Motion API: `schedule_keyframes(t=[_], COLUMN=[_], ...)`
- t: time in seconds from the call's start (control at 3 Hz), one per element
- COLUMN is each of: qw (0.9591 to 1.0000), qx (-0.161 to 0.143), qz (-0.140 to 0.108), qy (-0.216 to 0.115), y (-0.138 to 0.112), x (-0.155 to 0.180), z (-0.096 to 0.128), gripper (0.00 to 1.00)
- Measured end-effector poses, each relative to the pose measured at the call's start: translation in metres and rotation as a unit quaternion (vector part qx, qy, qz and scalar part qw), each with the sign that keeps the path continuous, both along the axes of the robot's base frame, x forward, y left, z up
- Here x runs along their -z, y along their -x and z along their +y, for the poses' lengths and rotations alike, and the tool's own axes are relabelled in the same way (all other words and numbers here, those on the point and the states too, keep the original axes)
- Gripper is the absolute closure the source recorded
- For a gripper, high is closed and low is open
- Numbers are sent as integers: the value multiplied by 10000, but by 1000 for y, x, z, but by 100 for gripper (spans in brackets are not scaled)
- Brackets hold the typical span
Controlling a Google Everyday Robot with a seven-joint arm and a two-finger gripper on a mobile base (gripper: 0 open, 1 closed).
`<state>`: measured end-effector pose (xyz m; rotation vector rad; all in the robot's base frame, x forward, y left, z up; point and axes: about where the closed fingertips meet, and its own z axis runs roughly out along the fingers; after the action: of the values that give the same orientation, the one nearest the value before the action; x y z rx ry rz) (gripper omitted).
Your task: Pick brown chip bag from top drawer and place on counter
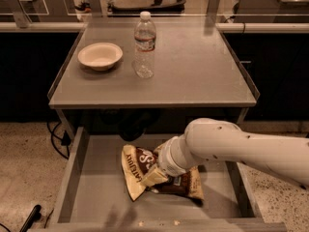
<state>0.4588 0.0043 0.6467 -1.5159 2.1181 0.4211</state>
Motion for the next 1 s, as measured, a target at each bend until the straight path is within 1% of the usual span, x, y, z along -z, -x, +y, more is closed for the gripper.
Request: schedule_keyframes(t=[0.67, 1.0], qw=[10000, 10000], qx=[0, -2], qz=[0, -1], qy=[0, 1], y=[0, 0], x=[0, 0], z=[0, 0], gripper=[86, 100])
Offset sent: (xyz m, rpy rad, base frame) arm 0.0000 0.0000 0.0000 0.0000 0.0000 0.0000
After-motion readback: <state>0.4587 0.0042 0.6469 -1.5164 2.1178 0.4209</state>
